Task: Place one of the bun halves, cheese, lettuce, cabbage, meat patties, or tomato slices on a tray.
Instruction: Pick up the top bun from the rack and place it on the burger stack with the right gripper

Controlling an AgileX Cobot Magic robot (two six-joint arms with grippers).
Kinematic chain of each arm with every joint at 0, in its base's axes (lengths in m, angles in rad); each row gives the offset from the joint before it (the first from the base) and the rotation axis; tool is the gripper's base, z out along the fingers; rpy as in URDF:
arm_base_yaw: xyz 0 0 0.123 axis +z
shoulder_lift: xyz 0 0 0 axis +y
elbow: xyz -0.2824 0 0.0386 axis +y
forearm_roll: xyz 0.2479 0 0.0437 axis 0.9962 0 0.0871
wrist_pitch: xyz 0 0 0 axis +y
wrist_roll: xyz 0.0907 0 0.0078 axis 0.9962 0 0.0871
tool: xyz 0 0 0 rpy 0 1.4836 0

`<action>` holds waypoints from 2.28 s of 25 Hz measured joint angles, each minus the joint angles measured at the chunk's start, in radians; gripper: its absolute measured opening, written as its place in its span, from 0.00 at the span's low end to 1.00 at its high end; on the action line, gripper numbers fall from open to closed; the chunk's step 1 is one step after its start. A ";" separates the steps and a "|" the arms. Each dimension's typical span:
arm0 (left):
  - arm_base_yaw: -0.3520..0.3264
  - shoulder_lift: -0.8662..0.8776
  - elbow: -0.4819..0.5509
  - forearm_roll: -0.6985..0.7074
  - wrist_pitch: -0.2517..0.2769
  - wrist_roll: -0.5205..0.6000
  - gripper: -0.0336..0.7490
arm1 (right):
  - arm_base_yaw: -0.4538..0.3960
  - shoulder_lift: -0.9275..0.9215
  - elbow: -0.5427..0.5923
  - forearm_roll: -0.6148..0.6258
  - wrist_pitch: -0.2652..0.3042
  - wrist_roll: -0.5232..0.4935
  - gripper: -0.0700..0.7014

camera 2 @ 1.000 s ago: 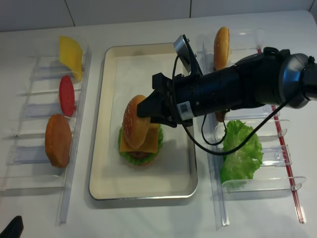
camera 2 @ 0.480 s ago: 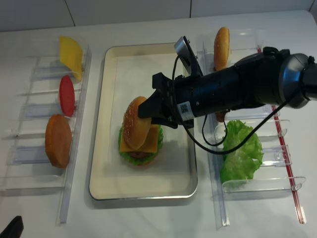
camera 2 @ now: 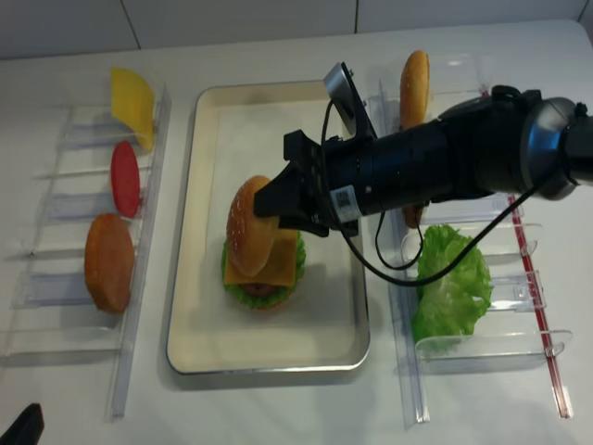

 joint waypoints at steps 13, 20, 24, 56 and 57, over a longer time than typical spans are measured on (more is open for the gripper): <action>0.000 0.000 0.000 0.000 0.000 0.000 0.45 | 0.000 0.024 -0.005 -0.022 0.014 0.010 0.39; 0.000 0.000 0.000 0.000 0.000 0.000 0.45 | 0.000 0.024 -0.010 -0.058 0.007 0.072 0.40; 0.000 0.000 0.000 0.000 0.000 0.000 0.45 | 0.000 0.024 -0.010 -0.071 0.007 0.076 0.42; 0.000 0.000 0.000 0.000 0.000 0.000 0.45 | -0.036 0.024 -0.010 -0.155 0.005 0.143 0.44; 0.000 0.000 0.000 0.000 0.000 0.000 0.45 | -0.036 0.024 -0.010 -0.157 0.005 0.146 0.45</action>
